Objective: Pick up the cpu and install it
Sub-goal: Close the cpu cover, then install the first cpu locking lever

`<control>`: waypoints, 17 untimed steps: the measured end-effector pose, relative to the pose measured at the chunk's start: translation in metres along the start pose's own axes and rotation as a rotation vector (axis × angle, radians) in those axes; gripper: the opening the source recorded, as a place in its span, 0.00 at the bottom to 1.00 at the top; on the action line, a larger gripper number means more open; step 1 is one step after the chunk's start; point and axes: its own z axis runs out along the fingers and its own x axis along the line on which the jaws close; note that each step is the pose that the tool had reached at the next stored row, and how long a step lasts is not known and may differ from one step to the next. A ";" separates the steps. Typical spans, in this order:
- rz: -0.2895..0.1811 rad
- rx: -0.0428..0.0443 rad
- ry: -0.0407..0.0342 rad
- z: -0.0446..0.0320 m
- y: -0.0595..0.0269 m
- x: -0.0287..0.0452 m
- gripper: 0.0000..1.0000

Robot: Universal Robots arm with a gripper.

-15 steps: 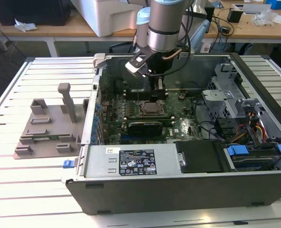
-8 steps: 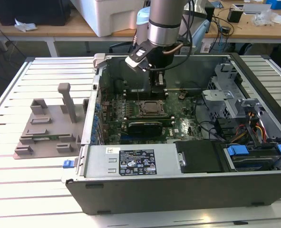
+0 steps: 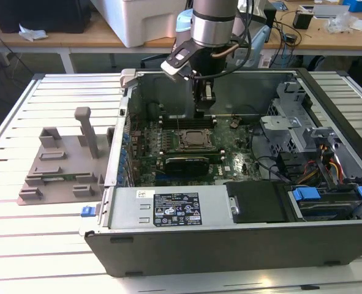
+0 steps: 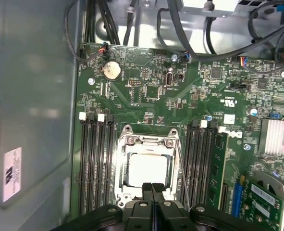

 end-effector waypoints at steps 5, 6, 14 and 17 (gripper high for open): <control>0.000 -0.0001 0.0001 -0.0016 0.0001 -0.0001 0.11; 0.000 0.0000 0.0000 -0.0016 0.0002 -0.0001 0.11; -0.013 -0.0003 -0.0007 -0.0017 0.0008 -0.0001 0.11; -0.112 -0.0032 -0.0061 -0.0016 0.0007 -0.0001 0.11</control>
